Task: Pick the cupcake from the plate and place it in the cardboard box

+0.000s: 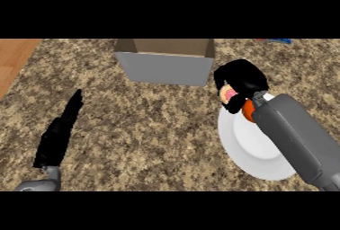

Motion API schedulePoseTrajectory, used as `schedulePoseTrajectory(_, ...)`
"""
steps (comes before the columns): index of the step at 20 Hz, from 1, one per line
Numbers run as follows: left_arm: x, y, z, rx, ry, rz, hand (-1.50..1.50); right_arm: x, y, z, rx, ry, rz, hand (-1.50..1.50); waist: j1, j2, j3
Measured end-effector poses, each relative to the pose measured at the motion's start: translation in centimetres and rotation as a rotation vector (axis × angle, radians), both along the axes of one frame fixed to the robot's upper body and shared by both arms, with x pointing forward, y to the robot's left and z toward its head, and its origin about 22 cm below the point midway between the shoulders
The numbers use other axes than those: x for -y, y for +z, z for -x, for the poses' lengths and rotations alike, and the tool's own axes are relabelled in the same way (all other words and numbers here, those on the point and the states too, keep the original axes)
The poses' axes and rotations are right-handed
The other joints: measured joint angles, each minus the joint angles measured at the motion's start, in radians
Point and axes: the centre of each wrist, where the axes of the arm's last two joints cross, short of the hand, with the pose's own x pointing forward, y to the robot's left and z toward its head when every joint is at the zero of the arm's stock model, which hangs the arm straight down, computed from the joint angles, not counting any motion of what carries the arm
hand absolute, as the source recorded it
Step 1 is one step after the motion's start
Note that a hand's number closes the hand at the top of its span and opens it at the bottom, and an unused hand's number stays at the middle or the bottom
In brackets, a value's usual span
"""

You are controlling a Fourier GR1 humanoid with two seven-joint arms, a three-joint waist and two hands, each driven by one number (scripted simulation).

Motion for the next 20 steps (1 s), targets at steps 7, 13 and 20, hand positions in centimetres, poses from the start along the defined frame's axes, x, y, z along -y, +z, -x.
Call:
schedulePoseTrajectory(7,0.9,0.5,-0.6,0.01,-0.031,-0.001,0.0,6.9,5.3,-3.7,0.092,0.186,-0.074,1.5,0.018,0.004,0.001)
schedulePoseTrajectory(13,1.0,0.4,-0.8,0.004,-0.037,0.003,0.0,8.9,8.6,-5.7,0.097,0.376,-0.374,1.5,0.024,0.001,0.0)
schedulePoseTrajectory(20,0.9,0.3,-0.8,-0.004,-0.034,-0.005,0.0,8.3,11.3,-7.7,0.057,0.547,-0.616,1.5,0.02,-0.009,-0.003)
